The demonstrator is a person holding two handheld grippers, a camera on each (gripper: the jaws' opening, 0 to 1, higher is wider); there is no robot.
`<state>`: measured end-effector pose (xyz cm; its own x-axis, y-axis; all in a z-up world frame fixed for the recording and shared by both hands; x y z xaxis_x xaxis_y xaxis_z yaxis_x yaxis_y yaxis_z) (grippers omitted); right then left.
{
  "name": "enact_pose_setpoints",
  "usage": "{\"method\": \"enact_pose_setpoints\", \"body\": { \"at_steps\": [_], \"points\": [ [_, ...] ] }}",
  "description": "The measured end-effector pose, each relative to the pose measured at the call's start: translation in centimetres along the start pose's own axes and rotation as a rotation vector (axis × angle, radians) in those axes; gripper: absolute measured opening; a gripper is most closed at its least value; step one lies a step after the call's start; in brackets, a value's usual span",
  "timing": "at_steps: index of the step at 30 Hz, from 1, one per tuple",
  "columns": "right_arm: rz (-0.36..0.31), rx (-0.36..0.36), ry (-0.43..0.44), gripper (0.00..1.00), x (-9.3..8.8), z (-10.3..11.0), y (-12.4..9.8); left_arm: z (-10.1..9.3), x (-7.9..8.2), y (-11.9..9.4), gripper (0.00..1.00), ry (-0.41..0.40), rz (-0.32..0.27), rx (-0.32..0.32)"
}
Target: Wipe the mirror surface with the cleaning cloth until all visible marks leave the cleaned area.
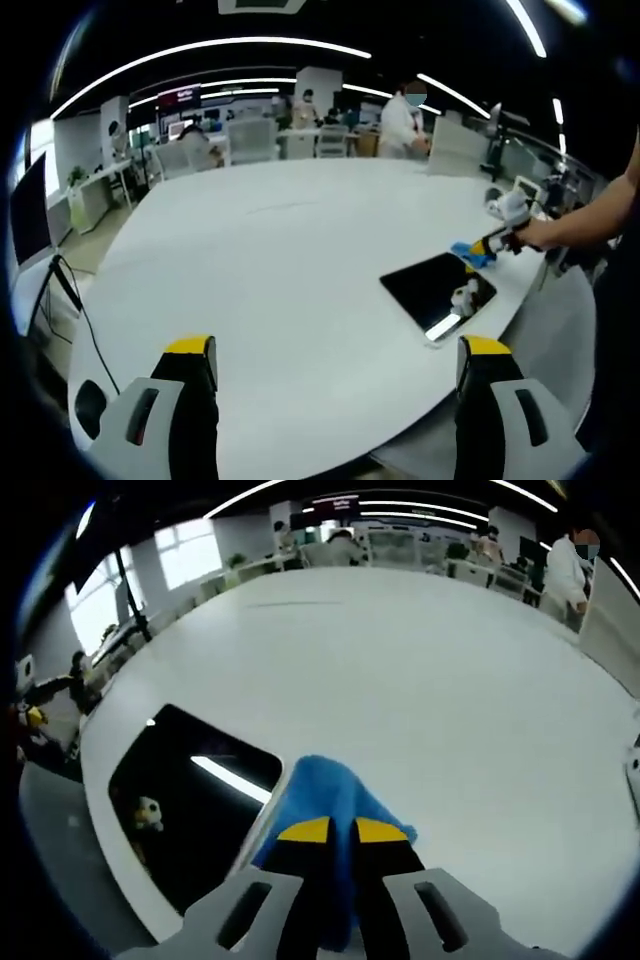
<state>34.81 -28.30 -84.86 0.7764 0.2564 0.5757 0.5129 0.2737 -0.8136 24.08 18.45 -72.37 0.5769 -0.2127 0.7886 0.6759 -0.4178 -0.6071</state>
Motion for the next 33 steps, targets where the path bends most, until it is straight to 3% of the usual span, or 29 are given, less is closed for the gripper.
{"method": "enact_pose_setpoints", "body": {
  "at_steps": [8, 12, 14, 17, 21, 33],
  "points": [
    [-0.035, -0.016, 0.073, 0.02, 0.2, -0.7, -1.3, 0.1, 0.2, 0.2, 1.0, 0.007, -0.001, -0.004],
    [-0.025, -0.023, 0.042, 0.02, 0.0, -1.1, -2.2, 0.1, 0.2, 0.3, 1.0, 0.01, -0.004, -0.011],
    [-0.026, -0.003, 0.11, 0.02, 0.3, -1.3, -2.9, 0.2, 0.2, 0.3, 1.0, 0.013, -0.004, -0.011],
    [-0.04, 0.019, 0.038, 0.02, 1.1, -1.4, -4.2, 0.2, 0.4, 0.3, 1.0, 0.016, -0.01, -0.013],
    [-0.048, 0.083, 0.014, 0.02, 1.7, -0.9, -5.5, 0.3, 0.5, 0.4, 1.0, 0.012, -0.021, -0.011],
    [-0.049, 0.074, 0.053, 0.01, 2.0, -1.0, -5.5, -0.4, 0.6, 0.6, 1.0, 0.013, -0.03, -0.025]
  ]
}}
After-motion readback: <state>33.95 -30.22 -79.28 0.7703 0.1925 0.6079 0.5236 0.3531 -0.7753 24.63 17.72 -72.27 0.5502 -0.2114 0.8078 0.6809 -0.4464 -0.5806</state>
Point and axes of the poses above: the point that each gripper's makers call its tool centre point, and the gripper's own axes: y roughly forward along the fingers, z roughly to its left, x roughly out of its top, the point moved 3 cm from there along -y, roughly backward along the fingers, and after that the axes turned 4 degrees about z, right-handed, at the moved point
